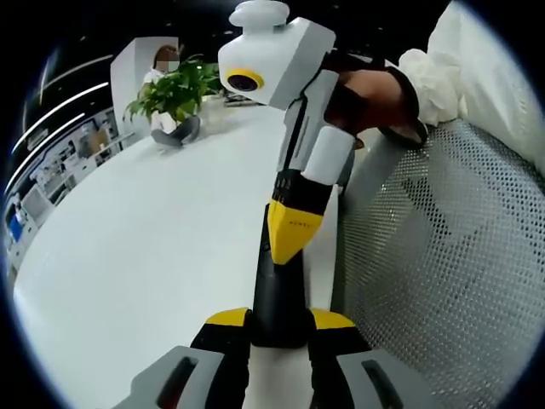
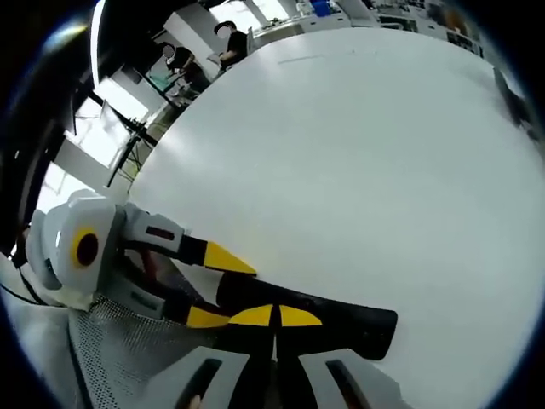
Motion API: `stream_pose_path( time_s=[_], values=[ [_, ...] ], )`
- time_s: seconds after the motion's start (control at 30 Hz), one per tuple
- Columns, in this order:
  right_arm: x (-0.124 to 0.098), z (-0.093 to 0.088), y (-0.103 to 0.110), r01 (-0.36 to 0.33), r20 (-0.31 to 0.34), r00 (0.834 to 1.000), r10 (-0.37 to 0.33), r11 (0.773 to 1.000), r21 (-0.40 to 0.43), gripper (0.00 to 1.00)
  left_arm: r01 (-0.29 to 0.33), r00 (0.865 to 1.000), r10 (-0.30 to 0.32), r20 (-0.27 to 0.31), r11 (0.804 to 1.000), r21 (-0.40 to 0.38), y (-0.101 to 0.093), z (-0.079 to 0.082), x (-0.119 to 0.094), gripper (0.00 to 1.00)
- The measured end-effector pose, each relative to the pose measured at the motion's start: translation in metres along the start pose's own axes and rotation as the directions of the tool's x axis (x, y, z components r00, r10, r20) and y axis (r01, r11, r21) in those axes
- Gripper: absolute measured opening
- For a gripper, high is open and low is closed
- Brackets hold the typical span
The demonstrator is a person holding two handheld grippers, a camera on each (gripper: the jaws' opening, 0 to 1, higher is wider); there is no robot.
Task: Press the specified remote control buttons in sequence, fully releasing each button before pressing the next.
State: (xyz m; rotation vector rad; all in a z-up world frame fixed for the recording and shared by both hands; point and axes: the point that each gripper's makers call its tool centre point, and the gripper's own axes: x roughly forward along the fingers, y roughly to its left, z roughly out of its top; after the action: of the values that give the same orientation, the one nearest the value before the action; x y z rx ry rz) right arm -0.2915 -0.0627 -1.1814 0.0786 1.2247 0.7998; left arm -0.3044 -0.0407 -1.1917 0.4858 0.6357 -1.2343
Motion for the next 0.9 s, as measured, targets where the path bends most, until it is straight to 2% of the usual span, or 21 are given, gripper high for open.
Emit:
stream_pose_path(
  time_s=[0.27,0.77,0.9],
  values=[
    [-0.0004,0.0001,0.0002,-0.014,-0.002,1.000,0.014,1.000,0.021,0.00,0.000,1.000,0.000,0.001,1.000,-0.001,0.0000,0.0004,-0.0003,0.25],
    [0.0018,0.0032,0.0082,0.009,0.007,1.000,-0.008,0.996,-0.094,0.00,-0.001,1.000,0.001,0.001,1.000,0.000,0.0005,0.0005,0.0001,0.25],
    [0.0056,-0.0014,0.0093,0.003,-0.022,1.000,-0.005,0.994,-0.112,0.00,0.000,1.000,0.000,0.001,1.000,0.000,0.0005,0.0006,0.0001,0.25]
  ],
)
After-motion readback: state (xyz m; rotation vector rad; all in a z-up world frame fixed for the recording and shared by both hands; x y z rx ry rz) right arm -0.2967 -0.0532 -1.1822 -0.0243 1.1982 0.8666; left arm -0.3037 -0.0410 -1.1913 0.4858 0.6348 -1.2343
